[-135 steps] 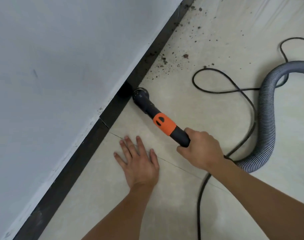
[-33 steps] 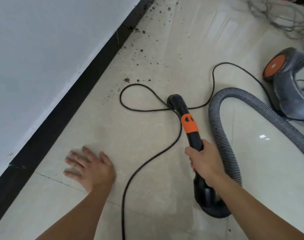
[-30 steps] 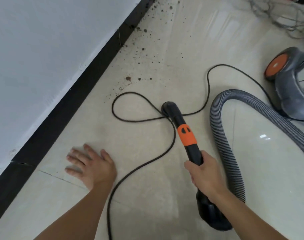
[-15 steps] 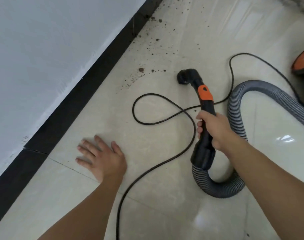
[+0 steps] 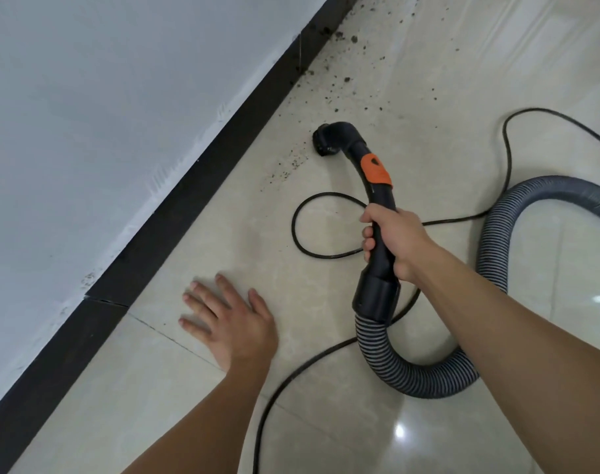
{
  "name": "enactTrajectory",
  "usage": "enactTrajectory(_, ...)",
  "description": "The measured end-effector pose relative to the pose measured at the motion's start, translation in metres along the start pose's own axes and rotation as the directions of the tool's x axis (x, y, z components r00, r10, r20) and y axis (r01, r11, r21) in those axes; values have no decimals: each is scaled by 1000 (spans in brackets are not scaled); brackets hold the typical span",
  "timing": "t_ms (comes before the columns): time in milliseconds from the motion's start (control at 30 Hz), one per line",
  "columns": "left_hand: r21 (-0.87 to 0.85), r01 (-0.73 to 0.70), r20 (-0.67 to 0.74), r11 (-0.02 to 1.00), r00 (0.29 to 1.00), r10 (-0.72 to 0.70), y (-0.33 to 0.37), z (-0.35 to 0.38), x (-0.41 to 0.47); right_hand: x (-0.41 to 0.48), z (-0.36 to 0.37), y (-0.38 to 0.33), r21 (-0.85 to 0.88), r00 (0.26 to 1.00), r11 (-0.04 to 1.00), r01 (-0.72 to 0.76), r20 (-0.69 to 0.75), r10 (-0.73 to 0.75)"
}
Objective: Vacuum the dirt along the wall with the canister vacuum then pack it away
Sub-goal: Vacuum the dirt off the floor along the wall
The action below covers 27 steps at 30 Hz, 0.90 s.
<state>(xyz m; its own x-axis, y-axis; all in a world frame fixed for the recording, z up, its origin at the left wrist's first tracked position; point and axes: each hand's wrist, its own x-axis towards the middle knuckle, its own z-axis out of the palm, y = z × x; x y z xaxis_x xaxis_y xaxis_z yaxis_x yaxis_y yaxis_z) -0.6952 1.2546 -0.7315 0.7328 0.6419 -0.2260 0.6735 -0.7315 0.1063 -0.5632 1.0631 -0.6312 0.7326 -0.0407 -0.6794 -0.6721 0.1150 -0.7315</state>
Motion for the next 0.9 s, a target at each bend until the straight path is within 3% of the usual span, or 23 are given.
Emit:
enactTrajectory(233, 7, -2, -2, 1000, 1000, 2, 0, 1, 0, -2, 9, -8, -48, 999, 998, -28, 41, 30)
enactTrajectory(567, -3, -4, -3, 1000, 1000, 4, 0, 1, 0, -58, -4, 32, -261, 991, 965, -11, 123, 44)
enactTrajectory(733, 3, -7, -6, 1000, 1000, 7, -1, 2, 1, -25, 15, 15, -188, 998, 981, 51, 51, -42)
enactTrajectory(900, 17, -9, -17, 1000, 1000, 9, -2, 5, 2, 3, 39, -14, -136, 998, 990, 32, 56, -25)
